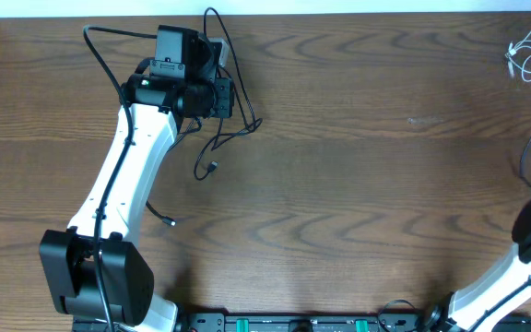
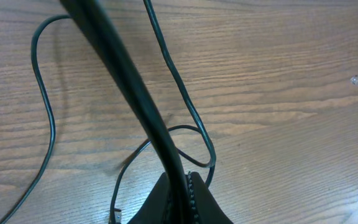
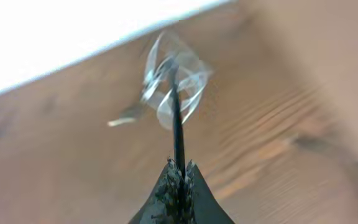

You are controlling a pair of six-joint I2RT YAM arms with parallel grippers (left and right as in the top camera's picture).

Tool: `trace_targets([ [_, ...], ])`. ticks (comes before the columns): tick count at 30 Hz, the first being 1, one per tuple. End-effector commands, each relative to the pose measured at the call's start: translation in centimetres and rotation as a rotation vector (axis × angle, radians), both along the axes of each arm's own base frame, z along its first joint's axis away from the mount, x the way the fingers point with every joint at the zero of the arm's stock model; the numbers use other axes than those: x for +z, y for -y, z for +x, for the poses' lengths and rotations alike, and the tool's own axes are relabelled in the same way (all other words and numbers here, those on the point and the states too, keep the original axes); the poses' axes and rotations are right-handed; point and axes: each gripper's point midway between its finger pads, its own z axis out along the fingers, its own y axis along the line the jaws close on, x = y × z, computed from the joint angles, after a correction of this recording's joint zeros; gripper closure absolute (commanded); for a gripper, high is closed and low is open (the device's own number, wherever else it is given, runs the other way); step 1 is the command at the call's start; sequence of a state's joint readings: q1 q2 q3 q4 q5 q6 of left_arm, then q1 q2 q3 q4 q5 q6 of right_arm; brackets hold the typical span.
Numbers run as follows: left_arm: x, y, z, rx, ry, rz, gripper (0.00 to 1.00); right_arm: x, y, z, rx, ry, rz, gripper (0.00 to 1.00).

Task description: Untangle cables

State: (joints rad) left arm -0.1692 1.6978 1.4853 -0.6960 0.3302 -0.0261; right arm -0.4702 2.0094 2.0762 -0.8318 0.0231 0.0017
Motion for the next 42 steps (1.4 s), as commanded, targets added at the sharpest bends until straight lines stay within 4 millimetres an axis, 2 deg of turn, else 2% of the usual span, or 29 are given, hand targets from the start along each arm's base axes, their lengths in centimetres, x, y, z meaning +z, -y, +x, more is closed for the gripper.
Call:
trace_targets([
  [1, 0.4, -0.1, 0.2, 0.002, 0.011, 0.004, 0.93, 2.6, 6.2, -2.9, -0.292, 0.012, -0.174, 0.99],
  [2, 0.4, -0.1, 0.2, 0.002, 0.011, 0.004, 0.93, 2.8, 7.2, -3.4, -0.34, 0.014, -0.191, 0.99],
  [3, 0.4, -0.1, 0.2, 0.003, 0.012, 0.004, 0.93, 3.0, 9.1, -4.8, -0.433, 0.02, -0.212, 0.99],
  [6, 0.4, -0.1, 0.2, 0.002, 0.012, 0.004, 0.93, 2.2, 11.8, -6.7, -0.53, 0.018, -0.2, 0.99],
  [7, 0.4, 0.0, 0.2, 0.002, 0.014, 0.003, 0.93, 1.3, 12.9, -7.3, -0.557, 0.004, -0.19, 0.99],
  [10, 0.5, 0.0, 0.3, 0.015, 0.014, -0.006, 0.93, -1.1, 14.5, -8.0, -0.586, -0.042, -0.177, 0.99],
  [11, 0.5, 0.0, 0.3, 0.023, 0.011, -0.01, 0.93, -2.6, 15.2, -8.2, -0.595, -0.07, -0.166, 0.99],
  [12, 0.5, 0.0, 0.3, 0.023, 0.01, -0.01, 0.93, -3.7, 15.5, -8.3, -0.598, -0.09, -0.159, 0.91],
  [13, 0.5, 0.0, 0.3, 0.023, 0.01, -0.01, 0.93, -5.2, 15.7, -8.1, -0.594, -0.114, -0.144, 0.48],
  [15, 0.5, 0.0, 0.3, 0.023, 0.01, -0.01, 0.93, -6.8, 15.6, -7.8, -0.578, -0.14, -0.12, 0.01],
  [17, 0.5, 0.0, 0.3, 0.023, 0.01, -0.01, 0.93, -7.6, 14.9, -7.5, -0.551, -0.152, -0.087, 0.01],
  [21, 0.4, 0.0, 0.3, 0.023, 0.01, -0.01, 0.93, -7.7, 13.3, -7.1, -0.498, -0.162, -0.034, 0.01],
  [23, 0.4, 0.0, 0.3, 0.023, 0.01, -0.01, 0.92, -7.6, 11.6, -6.7, -0.441, -0.161, 0.028, 0.01],
  [26, 0.5, 0.0, 0.4, 0.022, 0.01, -0.01, 0.93, -7.1, 7.2, -5.1, -0.243, -0.134, 0.175, 0.01],
  [30, 1.0, 0.7, 0.7, 0.001, 0.033, -0.044, 0.93, -5.2, -0.3, -2.4, 0.097, -0.056, 0.356, 0.01],
  [31, 3.5, 3.5, 1.6, -0.092, 0.116, -0.193, 0.93, -4.1, -5.9, -0.7, 0.281, -0.008, 0.476, 0.01],
  [33, 5.5, 5.7, 2.2, -0.118, 0.166, -0.291, 0.93, -3.9, -9.4, 0.1, 0.363, -0.009, 0.527, 0.01],
  [35, 7.1, 8.2, 2.5, -0.146, 0.217, -0.347, 0.93, -4.0, -11.9, 0.5, 0.411, -0.03, 0.54, 0.01],
  [37, 8.6, 11.8, 1.9, -0.206, 0.265, -0.392, 0.93, -4.1, -14.5, 1.0, 0.457, -0.051, 0.544, 0.01],
  [40, 9.8, 17.4, -0.8, -0.334, 0.301, -0.428, 0.93, -4.1, -17.1, 1.6, 0.506, -0.067, 0.534, 0.01],
  [42, 9.9, 19.7, -2.4, -0.389, 0.293, -0.436, 0.93, -4.1, -17.8, 1.7, 0.518, -0.07, 0.534, 0.01],
])
